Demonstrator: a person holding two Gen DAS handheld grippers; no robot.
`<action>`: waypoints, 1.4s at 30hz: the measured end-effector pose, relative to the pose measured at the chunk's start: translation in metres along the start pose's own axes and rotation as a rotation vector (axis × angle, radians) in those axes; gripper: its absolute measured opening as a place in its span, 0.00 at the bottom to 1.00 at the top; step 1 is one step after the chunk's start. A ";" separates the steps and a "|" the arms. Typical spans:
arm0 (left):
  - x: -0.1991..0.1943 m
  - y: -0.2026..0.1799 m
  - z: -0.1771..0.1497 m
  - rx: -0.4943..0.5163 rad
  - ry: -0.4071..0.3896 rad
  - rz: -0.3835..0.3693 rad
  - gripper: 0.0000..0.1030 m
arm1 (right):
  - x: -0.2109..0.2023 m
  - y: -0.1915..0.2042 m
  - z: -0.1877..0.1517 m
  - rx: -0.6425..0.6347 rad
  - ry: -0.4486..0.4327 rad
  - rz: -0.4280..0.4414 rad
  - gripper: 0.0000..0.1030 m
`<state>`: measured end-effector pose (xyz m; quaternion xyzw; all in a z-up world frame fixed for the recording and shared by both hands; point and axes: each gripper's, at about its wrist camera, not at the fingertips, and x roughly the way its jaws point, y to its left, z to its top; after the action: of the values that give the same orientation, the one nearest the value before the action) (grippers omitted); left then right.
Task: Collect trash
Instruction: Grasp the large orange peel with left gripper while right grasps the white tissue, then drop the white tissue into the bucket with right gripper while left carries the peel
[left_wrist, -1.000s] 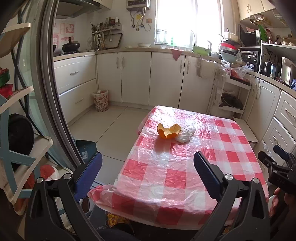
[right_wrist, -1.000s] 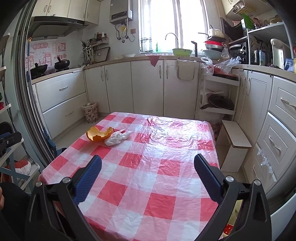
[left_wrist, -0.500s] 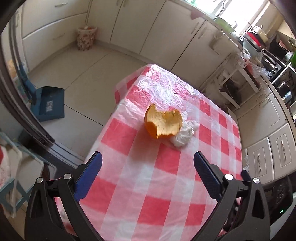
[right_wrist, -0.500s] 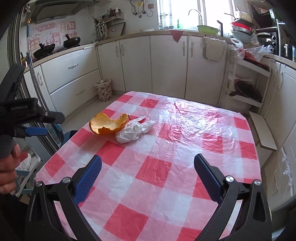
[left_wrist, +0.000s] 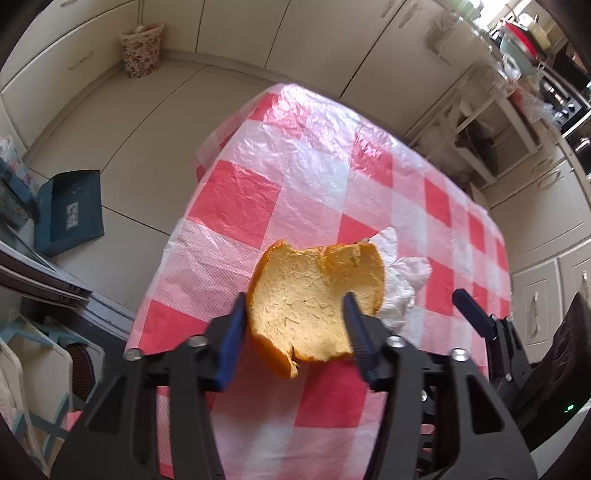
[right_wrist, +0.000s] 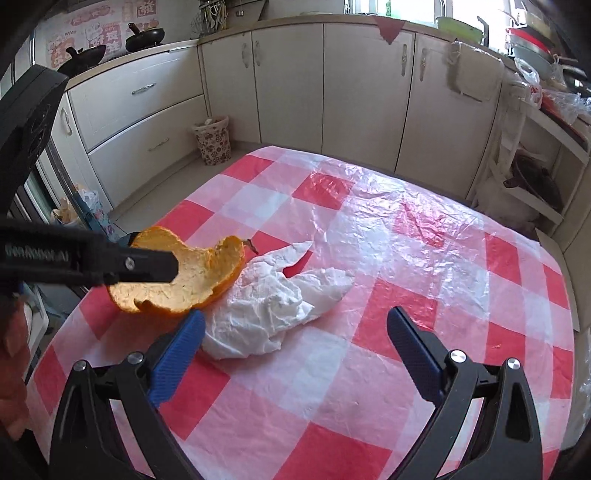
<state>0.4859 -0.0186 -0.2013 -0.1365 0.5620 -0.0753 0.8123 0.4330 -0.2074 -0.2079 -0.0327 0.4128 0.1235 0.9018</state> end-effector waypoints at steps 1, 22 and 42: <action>0.005 0.000 0.000 -0.003 0.014 0.008 0.27 | 0.004 0.002 0.001 -0.008 0.008 0.004 0.89; -0.040 -0.012 -0.057 0.126 0.040 -0.135 0.06 | -0.114 -0.027 -0.055 0.092 0.009 0.157 0.18; -0.066 -0.028 -0.179 0.195 0.053 -0.119 0.07 | -0.214 -0.045 -0.167 0.196 -0.064 0.029 0.19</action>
<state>0.2961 -0.0520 -0.1928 -0.0880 0.5643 -0.1809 0.8007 0.1866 -0.3193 -0.1588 0.0657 0.3942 0.0966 0.9116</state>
